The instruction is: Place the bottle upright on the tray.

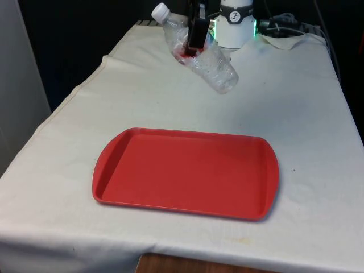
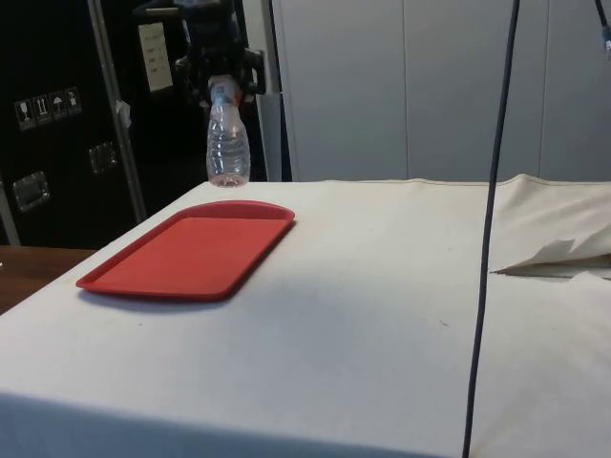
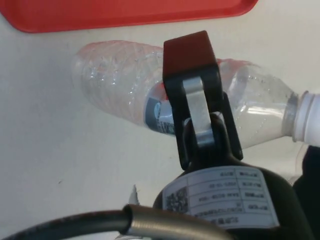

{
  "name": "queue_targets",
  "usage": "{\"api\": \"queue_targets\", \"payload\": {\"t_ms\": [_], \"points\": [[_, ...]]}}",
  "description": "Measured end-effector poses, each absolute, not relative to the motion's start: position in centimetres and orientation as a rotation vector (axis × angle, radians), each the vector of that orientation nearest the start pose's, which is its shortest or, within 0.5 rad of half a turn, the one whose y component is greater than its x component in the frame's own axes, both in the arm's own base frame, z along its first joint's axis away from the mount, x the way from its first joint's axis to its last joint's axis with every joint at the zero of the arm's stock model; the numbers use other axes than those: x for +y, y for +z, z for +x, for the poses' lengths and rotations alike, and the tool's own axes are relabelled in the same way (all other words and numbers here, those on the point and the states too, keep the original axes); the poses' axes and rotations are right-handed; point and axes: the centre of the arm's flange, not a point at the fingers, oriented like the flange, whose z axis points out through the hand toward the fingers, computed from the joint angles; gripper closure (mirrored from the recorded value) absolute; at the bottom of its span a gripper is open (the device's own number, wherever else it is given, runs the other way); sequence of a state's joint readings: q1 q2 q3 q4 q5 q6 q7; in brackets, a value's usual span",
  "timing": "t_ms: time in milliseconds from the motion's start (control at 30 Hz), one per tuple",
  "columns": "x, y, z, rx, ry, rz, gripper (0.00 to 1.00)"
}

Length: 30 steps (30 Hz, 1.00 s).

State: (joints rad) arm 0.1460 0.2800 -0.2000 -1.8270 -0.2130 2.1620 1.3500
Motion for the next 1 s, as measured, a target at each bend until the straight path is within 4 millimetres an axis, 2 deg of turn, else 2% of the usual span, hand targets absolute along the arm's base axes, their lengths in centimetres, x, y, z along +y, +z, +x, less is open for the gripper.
{"api": "queue_targets", "payload": {"t_ms": [1000], "points": [[-2.5, 38.9, 66.3, 2.013, -0.561, -2.679, 1.0]]}}
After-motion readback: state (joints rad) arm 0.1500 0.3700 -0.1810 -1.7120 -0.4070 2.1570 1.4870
